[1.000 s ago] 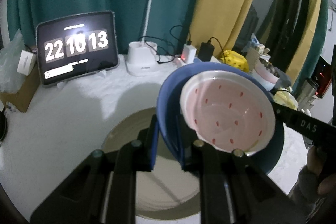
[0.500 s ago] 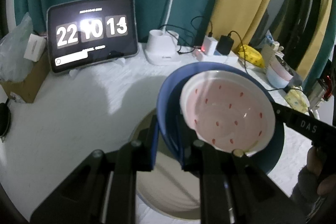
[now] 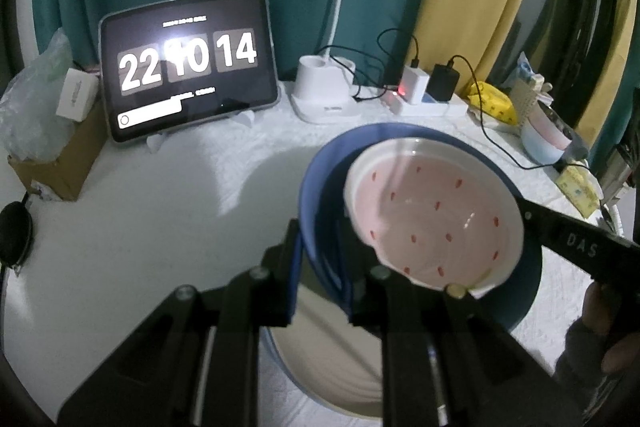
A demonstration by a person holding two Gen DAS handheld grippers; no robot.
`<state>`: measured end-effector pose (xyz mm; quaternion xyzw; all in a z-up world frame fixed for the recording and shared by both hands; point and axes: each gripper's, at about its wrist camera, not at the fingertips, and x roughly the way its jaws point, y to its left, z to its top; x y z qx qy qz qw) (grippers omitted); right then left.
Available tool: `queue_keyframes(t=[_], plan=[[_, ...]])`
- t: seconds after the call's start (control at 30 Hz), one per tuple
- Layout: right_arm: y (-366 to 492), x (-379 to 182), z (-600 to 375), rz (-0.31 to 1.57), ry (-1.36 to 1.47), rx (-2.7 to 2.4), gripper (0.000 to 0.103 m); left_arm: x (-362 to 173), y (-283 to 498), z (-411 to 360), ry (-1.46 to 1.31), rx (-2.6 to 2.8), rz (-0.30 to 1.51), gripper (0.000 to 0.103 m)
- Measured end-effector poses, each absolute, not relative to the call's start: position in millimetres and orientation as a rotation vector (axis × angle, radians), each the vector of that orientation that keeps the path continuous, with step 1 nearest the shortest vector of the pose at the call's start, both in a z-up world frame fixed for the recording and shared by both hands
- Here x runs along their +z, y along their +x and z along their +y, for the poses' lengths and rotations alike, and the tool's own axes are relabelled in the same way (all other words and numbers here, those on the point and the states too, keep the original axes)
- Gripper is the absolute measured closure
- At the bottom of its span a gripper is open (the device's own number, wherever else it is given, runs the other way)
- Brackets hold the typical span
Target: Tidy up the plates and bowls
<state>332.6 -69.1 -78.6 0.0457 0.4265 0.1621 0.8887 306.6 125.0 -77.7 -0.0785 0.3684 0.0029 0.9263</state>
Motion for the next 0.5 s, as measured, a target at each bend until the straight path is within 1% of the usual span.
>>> queue_keyframes(t=[0.2, 0.27, 0.43, 0.5], plan=[[333.8, -77.3, -67.5, 0.885, 0.088, 0.339, 0.091, -78.9, 306.9, 126.5, -0.152, 0.019, 0.754, 0.083], [335.0, -76.6, -67.8, 0.891, 0.088, 0.344, 0.088, -79.1, 306.7, 127.3, -0.153, 0.021, 0.754, 0.083], [337.5, -77.1, -74.2, 0.898, 0.102, 0.327, 0.074, -79.2, 303.5, 127.4, -0.147, 0.031, 0.741, 0.080], [337.2, -77.6, -75.8, 0.896, 0.101, 0.319, 0.072, -79.4, 301.7, 128.0, -0.147, 0.047, 0.738, 0.073]])
